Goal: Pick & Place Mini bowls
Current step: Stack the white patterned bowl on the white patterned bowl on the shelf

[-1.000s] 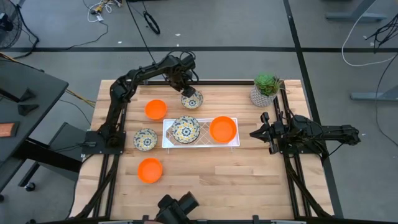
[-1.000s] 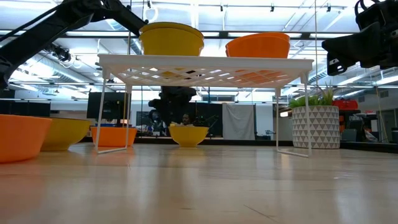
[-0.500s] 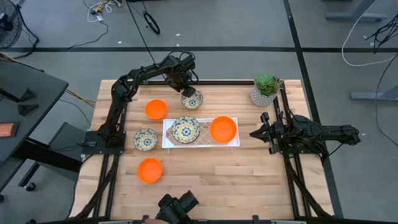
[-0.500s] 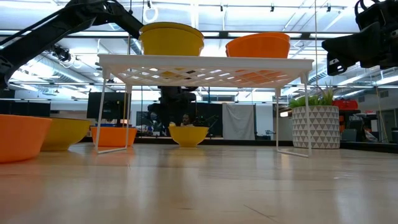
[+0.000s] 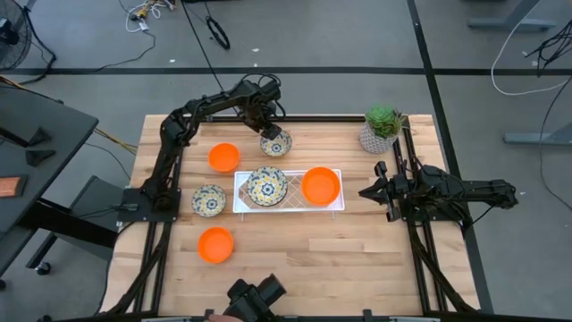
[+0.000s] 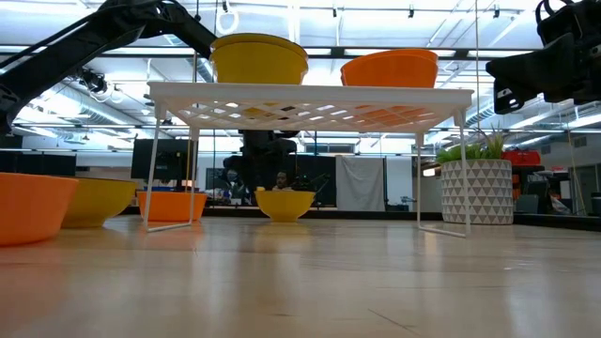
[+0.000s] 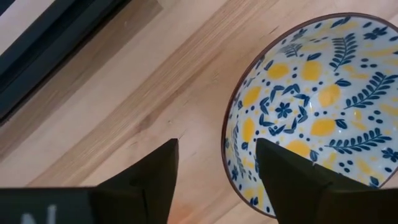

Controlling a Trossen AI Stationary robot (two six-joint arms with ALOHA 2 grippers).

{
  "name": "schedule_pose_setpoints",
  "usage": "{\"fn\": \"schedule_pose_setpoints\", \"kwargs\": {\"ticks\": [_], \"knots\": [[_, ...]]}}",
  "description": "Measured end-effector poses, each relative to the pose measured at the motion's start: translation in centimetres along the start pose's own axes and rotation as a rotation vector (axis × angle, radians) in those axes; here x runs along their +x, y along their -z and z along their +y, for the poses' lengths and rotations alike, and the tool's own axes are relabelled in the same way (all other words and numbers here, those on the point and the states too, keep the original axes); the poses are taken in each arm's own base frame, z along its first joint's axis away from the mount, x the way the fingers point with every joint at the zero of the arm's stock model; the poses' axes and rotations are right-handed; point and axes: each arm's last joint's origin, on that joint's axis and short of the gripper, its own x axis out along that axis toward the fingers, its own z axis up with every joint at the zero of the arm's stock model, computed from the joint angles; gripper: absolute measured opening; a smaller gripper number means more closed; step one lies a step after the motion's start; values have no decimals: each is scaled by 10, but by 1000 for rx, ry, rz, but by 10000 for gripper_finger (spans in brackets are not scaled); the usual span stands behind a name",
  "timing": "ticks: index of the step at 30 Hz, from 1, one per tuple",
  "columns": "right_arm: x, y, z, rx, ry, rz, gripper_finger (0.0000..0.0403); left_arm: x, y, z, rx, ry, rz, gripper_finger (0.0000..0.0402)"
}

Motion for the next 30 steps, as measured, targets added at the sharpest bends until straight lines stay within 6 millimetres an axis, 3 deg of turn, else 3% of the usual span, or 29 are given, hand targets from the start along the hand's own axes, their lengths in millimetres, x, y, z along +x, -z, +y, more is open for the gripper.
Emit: {"fn": "schedule_pose_setpoints", "kwargs": {"ticks": [8,30], "knots": [[0,0,0,0,0,0,27,0,0,-1,-3,1,-1,178],[0,0,0,0,0,0,27,2,-3,-1,4,8,-26,179]]}}
